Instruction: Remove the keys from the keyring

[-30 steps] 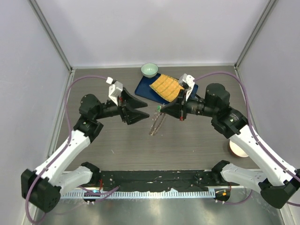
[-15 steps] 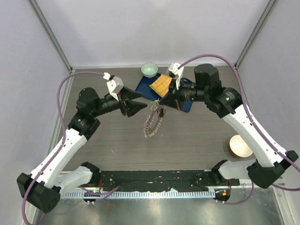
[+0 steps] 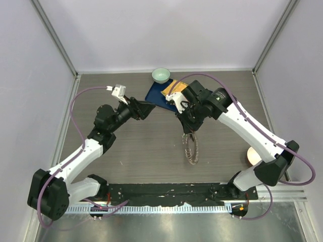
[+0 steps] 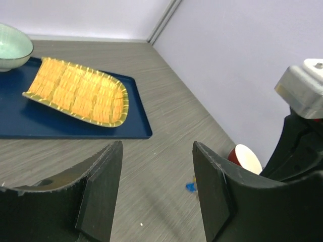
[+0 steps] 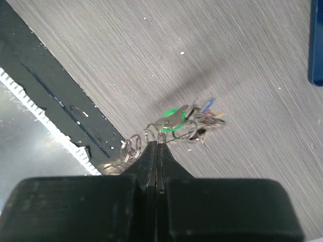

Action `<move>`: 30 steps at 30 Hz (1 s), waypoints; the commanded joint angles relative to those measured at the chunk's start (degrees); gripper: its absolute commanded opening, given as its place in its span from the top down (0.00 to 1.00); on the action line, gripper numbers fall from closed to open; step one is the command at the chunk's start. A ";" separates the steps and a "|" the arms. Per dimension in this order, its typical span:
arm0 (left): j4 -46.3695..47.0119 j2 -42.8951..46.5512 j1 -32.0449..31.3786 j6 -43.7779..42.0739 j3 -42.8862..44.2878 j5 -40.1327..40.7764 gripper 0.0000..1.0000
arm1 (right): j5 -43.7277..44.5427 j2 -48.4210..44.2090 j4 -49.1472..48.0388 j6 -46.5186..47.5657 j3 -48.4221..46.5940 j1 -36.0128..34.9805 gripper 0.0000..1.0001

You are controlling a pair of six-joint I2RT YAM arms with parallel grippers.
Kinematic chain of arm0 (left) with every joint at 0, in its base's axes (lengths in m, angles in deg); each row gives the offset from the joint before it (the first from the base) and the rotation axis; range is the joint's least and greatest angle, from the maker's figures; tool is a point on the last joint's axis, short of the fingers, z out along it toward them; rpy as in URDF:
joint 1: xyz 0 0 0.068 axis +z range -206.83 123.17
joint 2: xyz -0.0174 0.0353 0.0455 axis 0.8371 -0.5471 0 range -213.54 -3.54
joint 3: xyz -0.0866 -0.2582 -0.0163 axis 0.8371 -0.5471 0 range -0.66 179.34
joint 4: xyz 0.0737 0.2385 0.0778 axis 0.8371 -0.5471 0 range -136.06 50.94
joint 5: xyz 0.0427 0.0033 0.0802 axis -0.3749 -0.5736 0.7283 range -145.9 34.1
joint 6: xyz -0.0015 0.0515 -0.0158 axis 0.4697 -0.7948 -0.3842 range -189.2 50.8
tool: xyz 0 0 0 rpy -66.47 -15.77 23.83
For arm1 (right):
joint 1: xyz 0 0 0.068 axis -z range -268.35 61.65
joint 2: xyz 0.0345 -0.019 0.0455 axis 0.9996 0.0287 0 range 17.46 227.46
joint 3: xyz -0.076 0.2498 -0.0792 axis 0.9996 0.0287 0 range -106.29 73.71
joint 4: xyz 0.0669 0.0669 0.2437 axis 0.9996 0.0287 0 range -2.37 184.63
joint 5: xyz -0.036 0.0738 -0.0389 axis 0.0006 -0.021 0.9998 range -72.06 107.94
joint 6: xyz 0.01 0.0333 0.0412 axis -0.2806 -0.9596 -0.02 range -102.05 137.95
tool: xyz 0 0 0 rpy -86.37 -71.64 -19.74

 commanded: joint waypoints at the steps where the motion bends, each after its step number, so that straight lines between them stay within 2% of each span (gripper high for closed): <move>1: 12.87 0.93 0.14 3.63 -0.42 -3.56 0.39 | 6.98 -5.14 -3.08 -3.28 -3.00 -2.23 0.99; 4: 13.50 1.11 0.14 2.05 0.63 -7.52 0.39 | 4.97 -10.42 -14.76 -4.08 3.85 -2.58 0.99; 7: 10.34 1.28 0.14 0.21 3.52 -12.70 0.39 | 0.75 -18.33 -30.03 -3.64 12.28 -2.76 0.99; 10: 10.07 0.67 0.14 -1.11 6.51 -19.39 0.39 | -3.03 -23.53 -37.00 -2.24 18.27 -2.76 0.99; 20: 7.78 -4.25 0.14 -4.46 18.29 -34.07 0.38 | -3.48 -25.47 -45.02 6.91 20.57 -2.76 0.99; 24: 8.31 -6.01 -0.03 -3.15 18.83 -38.73 0.42 | -3.57 -25.99 -50.11 7.18 22.23 -2.76 0.99; 25: 9.35 -6.36 -0.38 -2.97 18.56 -39.61 0.42 | -4.70 -26.87 -53.86 6.83 23.11 -2.67 0.99; 30: 10.68 -7.50 -1.18 -3.58 17.86 -41.02 0.40 | -7.08 -28.54 -62.51 5.77 28.73 -2.76 0.99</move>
